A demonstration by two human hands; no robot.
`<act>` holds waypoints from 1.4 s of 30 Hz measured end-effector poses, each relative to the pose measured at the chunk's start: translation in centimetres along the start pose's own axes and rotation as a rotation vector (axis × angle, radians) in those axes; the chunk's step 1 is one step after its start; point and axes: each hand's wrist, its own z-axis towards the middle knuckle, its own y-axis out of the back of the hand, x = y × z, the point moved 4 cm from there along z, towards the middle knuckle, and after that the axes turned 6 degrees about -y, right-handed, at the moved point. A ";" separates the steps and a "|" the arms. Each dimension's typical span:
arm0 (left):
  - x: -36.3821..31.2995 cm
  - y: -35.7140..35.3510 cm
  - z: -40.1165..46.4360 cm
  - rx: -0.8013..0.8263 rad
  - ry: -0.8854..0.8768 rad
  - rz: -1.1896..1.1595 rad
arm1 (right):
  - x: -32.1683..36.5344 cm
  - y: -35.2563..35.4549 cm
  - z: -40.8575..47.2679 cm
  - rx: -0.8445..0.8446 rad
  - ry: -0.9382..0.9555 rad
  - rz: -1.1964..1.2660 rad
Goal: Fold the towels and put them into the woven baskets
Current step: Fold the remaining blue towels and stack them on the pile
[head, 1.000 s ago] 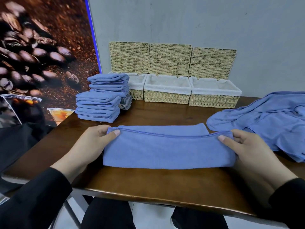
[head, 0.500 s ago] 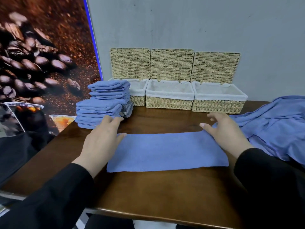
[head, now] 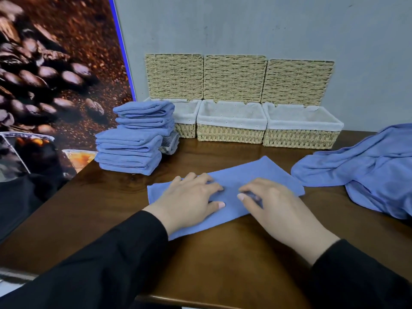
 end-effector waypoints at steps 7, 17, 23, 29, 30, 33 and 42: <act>-2.1 1.8 0.5 -0.118 -0.059 -0.019 | -3.8 -1.8 1.4 0.024 -0.173 0.077; 2.0 -1.7 0.6 -0.230 -0.023 -0.261 | -7.3 -2.1 3.5 0.299 -0.114 0.064; 2.2 -1.5 -0.5 -0.165 -0.093 -0.352 | -6.7 -0.9 2.8 0.159 -0.041 0.218; 2.1 -1.2 -1.3 -0.148 -0.100 -0.335 | -4.8 -0.5 -0.2 0.219 0.149 0.140; 2.0 -1.4 -1.4 -0.114 -0.102 -0.328 | -4.8 -0.4 -0.7 0.223 0.167 0.110; 2.1 -1.6 -1.8 -0.061 -0.061 -0.312 | -5.3 0.2 -2.5 0.194 0.168 0.111; 2.0 -1.8 -2.2 -0.062 -0.041 -0.317 | -5.3 0.9 -7.4 0.267 0.293 0.054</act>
